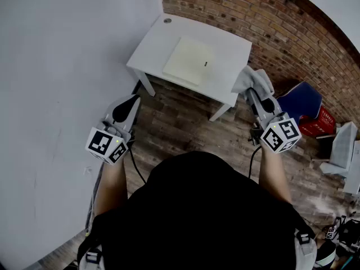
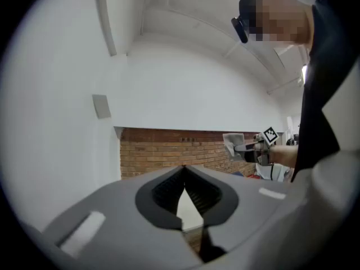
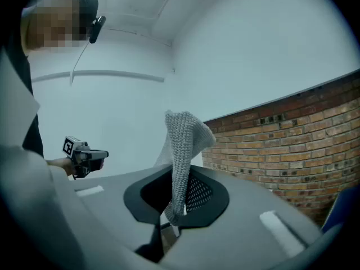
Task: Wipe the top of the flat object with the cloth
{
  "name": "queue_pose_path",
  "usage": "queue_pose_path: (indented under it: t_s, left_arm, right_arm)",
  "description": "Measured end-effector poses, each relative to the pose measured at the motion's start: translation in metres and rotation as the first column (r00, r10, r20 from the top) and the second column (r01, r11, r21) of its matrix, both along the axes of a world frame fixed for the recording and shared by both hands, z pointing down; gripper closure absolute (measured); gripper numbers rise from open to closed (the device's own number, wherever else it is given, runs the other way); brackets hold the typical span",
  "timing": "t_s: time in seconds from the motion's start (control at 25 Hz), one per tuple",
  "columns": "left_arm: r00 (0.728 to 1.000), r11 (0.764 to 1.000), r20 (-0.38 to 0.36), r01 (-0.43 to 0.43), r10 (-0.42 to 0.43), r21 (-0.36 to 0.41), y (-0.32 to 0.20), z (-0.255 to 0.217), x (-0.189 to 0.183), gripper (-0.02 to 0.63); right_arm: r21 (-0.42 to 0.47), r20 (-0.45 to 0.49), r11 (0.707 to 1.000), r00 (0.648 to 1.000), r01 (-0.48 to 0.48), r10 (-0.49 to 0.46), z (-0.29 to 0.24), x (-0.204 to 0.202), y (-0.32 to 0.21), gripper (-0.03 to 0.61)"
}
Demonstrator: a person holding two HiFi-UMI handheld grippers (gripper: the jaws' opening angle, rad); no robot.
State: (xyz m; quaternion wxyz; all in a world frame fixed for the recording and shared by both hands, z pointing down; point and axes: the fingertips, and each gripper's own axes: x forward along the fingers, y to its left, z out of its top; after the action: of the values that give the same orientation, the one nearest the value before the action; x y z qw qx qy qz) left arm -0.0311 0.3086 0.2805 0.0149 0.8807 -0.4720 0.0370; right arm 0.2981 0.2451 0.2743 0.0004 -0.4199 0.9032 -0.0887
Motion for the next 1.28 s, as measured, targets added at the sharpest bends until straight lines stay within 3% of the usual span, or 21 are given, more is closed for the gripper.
queue_pose_path:
  t_s: [0.52,0.88,1.28]
  left_arm:
    - [1.0,1.0,0.009,0.011,-0.012,0.002,-0.014,0.001,0.021,0.612]
    - [0.999,0.999,0.017,0.038,-0.038,0.004,-0.026,0.001,0.046,0.612]
    - [0.999,0.999,0.022,0.041,-0.041,-0.003,-0.056,0.005,0.038,0.612]
  right_arm:
    - [-0.008,-0.011,1.0,1.0,0.024,-0.024,0.005,0.016,-0.015,0.568]
    - [-0.043,0.046,0.998,0.998,0.043,-0.041,0.019,0.038,-0.035,0.568]
    - [-0.051,0.052,0.997,0.997,0.061,-0.058,0.024,0.028,-0.066,0.568]
